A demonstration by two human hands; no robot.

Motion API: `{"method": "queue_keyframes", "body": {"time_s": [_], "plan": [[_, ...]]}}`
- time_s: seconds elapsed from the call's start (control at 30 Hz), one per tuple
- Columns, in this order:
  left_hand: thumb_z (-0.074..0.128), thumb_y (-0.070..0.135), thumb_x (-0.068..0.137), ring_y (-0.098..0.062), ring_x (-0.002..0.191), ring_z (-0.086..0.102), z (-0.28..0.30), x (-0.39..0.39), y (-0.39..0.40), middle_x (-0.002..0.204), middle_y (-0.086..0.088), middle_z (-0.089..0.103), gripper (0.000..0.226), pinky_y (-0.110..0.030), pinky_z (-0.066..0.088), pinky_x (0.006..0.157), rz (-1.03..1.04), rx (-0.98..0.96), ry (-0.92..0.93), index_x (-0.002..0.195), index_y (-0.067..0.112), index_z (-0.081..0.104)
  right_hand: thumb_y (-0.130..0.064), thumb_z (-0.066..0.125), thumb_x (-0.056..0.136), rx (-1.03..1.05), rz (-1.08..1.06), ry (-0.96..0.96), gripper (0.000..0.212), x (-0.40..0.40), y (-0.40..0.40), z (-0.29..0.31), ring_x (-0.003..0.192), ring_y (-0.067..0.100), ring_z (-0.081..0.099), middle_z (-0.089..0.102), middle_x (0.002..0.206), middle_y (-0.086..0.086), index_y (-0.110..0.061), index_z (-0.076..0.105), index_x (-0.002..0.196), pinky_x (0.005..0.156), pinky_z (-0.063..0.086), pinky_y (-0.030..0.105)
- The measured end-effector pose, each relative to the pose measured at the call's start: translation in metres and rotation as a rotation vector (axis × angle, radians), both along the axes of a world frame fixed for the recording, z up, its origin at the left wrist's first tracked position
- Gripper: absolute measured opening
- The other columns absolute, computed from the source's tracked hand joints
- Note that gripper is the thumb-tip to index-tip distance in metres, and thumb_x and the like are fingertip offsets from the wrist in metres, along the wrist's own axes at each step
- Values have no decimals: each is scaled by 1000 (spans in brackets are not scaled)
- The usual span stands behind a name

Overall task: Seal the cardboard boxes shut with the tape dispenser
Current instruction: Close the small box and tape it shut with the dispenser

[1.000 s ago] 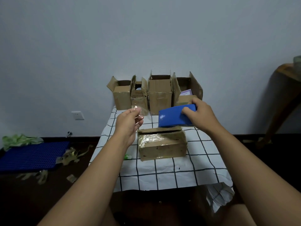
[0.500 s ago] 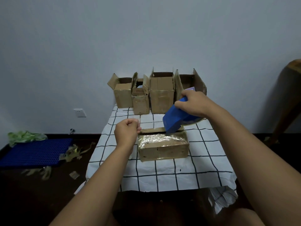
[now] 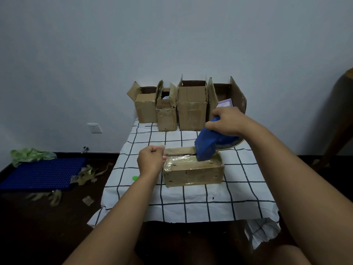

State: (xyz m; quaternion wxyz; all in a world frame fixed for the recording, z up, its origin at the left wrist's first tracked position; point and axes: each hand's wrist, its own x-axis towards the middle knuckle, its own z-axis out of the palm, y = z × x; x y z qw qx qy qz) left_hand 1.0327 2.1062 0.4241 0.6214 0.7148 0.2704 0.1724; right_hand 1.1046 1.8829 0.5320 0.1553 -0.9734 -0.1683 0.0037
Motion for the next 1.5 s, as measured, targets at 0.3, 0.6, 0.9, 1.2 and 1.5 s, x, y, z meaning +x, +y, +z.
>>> {"method": "queue_keyframes", "body": {"time_s": [0.3,0.6,0.9,1.2,1.5], "plan": [[66,21,90,-18,72,61,-13,2,9,74,-1,68,15,-41,57,84,-6,-18,83,76,17,71,-49,60,87,30,27,-5,27,14,0,-15,75,15,52,58,79,-2,-25,57,74,61,38,26],[63,7,89,-14,56,54,-21,5,17,65,-7,63,10,-29,53,62,-8,-210,117,83,4,70,-48,60,87,21,42,23,25,19,5,-15,73,14,52,59,80,-2,-25,58,78,60,38,26],[63,7,92,-14,63,65,-31,7,25,75,-9,70,9,-23,56,59,-45,-256,117,86,3,69,-50,60,87,-37,45,27,24,23,18,-10,69,12,52,59,80,-5,-26,59,84,56,32,26],[61,9,95,-10,56,55,-38,6,24,69,-5,64,17,-17,50,49,-38,-519,166,81,3,67,-50,60,88,-55,17,45,26,27,19,-14,72,13,52,58,79,-4,-26,57,78,57,33,27],[51,18,101,-19,72,64,-46,3,7,94,-13,71,22,-24,50,53,-72,-453,189,109,2,63,-50,61,86,-36,30,-2,26,27,15,-21,69,13,52,58,77,-3,-26,56,76,56,32,26]]}}
